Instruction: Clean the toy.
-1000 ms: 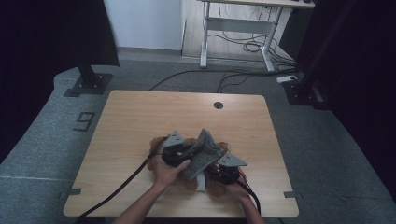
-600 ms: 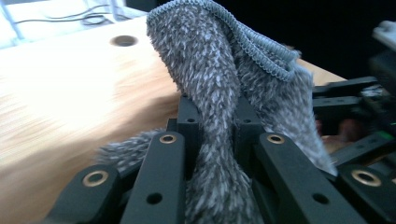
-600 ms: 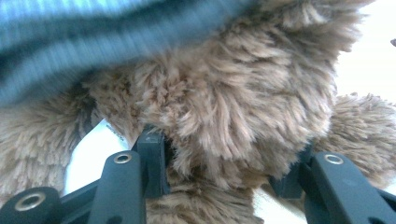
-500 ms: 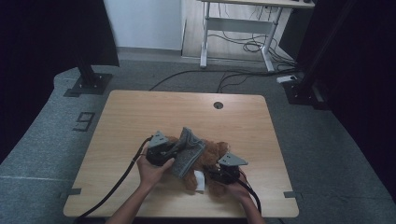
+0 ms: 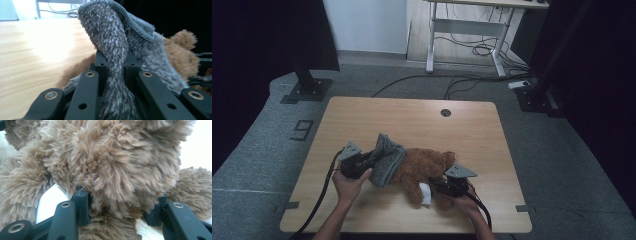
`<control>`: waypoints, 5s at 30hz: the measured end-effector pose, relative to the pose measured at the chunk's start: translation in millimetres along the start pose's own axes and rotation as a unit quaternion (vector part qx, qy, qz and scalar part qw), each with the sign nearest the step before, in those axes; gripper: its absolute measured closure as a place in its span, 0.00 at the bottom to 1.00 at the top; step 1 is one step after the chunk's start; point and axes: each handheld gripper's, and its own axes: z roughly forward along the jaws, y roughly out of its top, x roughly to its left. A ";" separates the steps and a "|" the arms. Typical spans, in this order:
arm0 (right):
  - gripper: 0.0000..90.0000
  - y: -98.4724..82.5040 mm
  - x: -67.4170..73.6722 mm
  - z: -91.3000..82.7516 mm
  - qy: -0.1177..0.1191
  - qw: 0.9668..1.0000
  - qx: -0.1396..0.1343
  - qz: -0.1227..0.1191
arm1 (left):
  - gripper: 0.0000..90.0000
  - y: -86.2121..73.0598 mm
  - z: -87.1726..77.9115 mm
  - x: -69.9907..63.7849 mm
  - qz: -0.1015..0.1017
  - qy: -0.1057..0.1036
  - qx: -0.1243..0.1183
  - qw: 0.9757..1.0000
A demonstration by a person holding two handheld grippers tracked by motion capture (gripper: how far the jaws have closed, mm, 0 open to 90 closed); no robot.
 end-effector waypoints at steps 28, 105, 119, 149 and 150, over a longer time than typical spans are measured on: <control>0.54 -0.4 0.3 -0.8 -0.006 1.000 0.002 0.000 | 0.86 47.8 37.4 -24.5 0.040 -0.005 0.045 0.998; 0.54 10.4 23.6 4.0 -0.047 0.993 -0.035 -0.101 | 0.87 33.3 104.0 -97.3 0.089 -0.049 0.087 0.991; 0.54 9.9 22.0 2.6 -0.040 0.994 -0.040 -0.093 | 0.87 22.7 58.7 -30.8 0.045 -0.020 0.071 0.996; 0.54 8.7 15.8 1.2 -0.027 0.996 -0.045 -0.073 | 0.87 42.6 34.6 -25.1 0.023 -0.045 0.046 0.998; 0.54 8.7 15.8 1.2 -0.028 0.996 -0.045 -0.073 | 0.87 44.2 40.1 -32.8 0.030 -0.051 0.049 0.997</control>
